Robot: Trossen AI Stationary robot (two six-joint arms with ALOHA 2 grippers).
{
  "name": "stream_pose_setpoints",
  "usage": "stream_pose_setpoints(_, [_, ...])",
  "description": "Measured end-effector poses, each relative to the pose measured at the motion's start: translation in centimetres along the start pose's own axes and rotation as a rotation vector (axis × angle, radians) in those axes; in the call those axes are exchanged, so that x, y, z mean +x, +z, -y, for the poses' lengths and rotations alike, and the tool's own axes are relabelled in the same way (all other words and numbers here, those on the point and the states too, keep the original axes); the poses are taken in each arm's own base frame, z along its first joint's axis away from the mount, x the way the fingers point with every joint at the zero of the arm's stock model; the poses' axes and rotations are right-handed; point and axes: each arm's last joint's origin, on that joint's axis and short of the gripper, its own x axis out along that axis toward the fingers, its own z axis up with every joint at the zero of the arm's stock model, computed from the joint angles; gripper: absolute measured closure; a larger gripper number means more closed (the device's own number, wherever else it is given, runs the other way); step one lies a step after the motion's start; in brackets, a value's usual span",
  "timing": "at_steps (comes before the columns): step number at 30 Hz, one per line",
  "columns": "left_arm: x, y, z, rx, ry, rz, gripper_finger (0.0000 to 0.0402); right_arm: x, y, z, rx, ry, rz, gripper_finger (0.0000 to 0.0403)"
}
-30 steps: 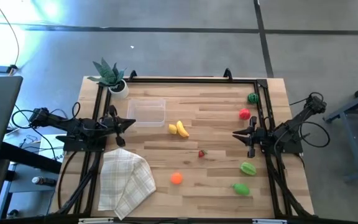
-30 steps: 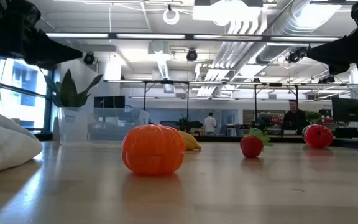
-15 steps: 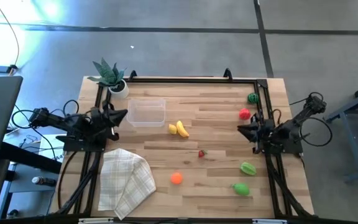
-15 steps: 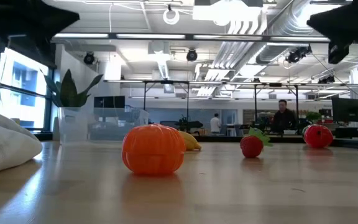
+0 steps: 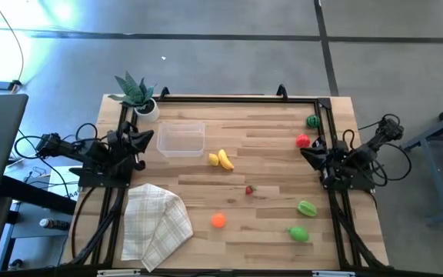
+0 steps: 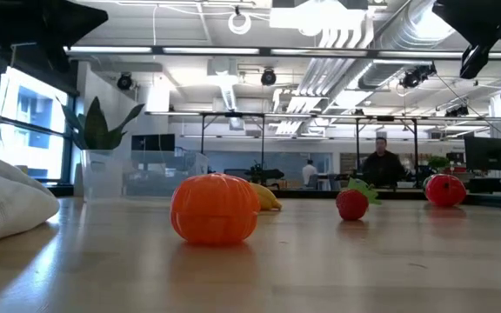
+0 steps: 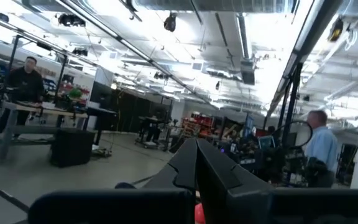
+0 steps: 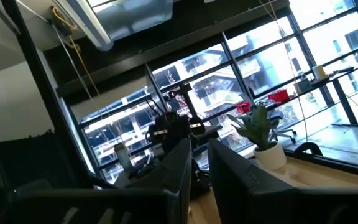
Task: Pick and placing Produce into tupperware
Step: Move the transparent bin to the top center of the table
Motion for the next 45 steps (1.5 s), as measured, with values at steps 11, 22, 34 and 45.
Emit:
stream_pose_setpoints(11, [2.3,9.4,1.2,0.419,-0.081,0.123,0.0401,0.0,0.0,0.2,-0.005,-0.085,0.002,0.0357])
stream_pose_setpoints(22, [6.6,12.2,3.2,0.614,0.048,-0.686,0.0401,0.0,0.2,0.5,0.006,-0.153,0.018,0.0357])
stream_pose_setpoints(34, [13.9,6.5,-1.1,0.435,-0.052,-1.057,0.0401,0.2,0.3,0.7,0.024,-0.183,0.043,0.0357])
stream_pose_setpoints(45, [18.4,-3.1,-9.4,0.059,0.008,-1.386,0.0401,0.2,0.3,0.7,0.059,-0.181,0.041,0.0357])
